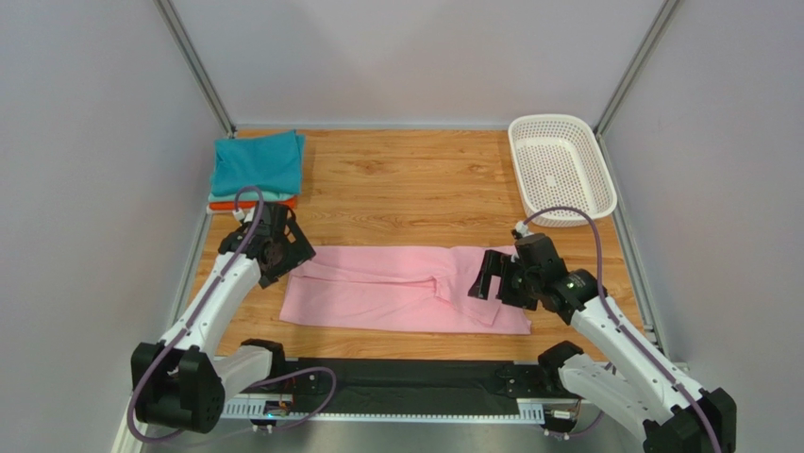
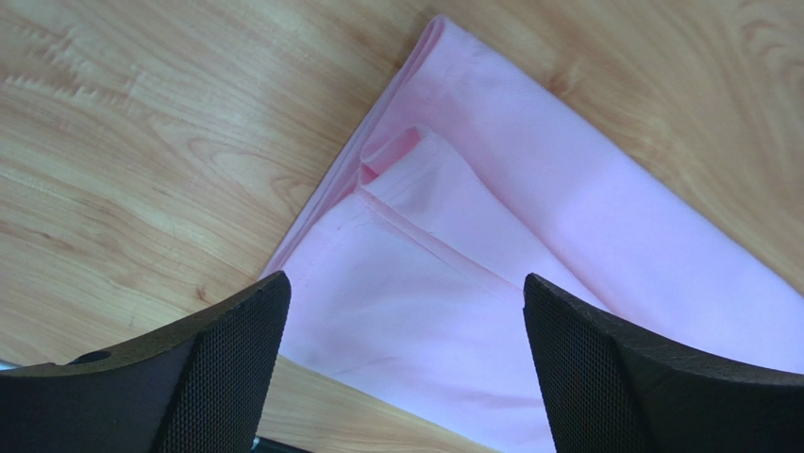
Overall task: Fold and stack the t-shirts
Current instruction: Fold the tshirt
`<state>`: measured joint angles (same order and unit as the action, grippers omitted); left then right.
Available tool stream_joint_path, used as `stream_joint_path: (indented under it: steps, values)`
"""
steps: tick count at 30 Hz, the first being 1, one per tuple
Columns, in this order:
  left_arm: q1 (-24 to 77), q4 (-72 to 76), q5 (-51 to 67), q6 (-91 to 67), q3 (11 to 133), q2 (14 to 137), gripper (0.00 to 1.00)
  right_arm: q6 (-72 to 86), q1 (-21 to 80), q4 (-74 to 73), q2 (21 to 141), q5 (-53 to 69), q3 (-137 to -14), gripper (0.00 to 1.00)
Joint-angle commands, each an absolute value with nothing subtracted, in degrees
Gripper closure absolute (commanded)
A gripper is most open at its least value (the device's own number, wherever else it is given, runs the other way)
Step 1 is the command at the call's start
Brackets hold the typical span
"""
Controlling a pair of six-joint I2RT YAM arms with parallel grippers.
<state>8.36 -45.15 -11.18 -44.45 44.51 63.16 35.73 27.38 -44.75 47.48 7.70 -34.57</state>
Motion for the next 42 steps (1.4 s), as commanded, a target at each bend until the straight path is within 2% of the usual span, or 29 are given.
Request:
stream_joint_path:
  steps: [1,6,12,17,23,32,37,42]
  values:
    - [8.1,-47.4,-8.9,-45.4,48.5,60.2,0.0,35.0,27.7,-41.5,48.6,10.9,-39.3,0.0]
    - [8.2,-44.7,-5.1,-44.3,52.1,64.4,0.0,35.2,28.0,-31.5,56.5,15.8,-40.9,0.0]
    - [10.4,-39.8,-1.1,-42.9,56.2,75.4,0.0,34.4,31.6,-28.6,67.5,13.9,-44.2,0.0]
    - [11.1,-36.4,-0.4,-42.6,57.1,84.3,0.0,36.7,32.9,-26.9,71.8,10.7,-42.8,0.0]
    - [11.1,-35.0,-0.4,-42.2,53.1,88.5,0.0,38.8,32.9,-27.0,73.6,7.9,-40.0,0.0]
    - [11.1,-38.2,-4.0,-43.3,41.3,76.7,0.0,38.8,32.6,-28.7,71.9,4.9,-37.9,0.0]
    - [11.1,-44.8,-6.5,-43.9,43.0,70.0,0.0,38.6,32.3,-30.3,70.6,4.8,-38.1,0.0]
    - [11.1,-46.3,-2.6,-43.5,43.9,61.7,0.0,39.8,32.3,-32.3,67.0,4.7,-38.1,0.0]
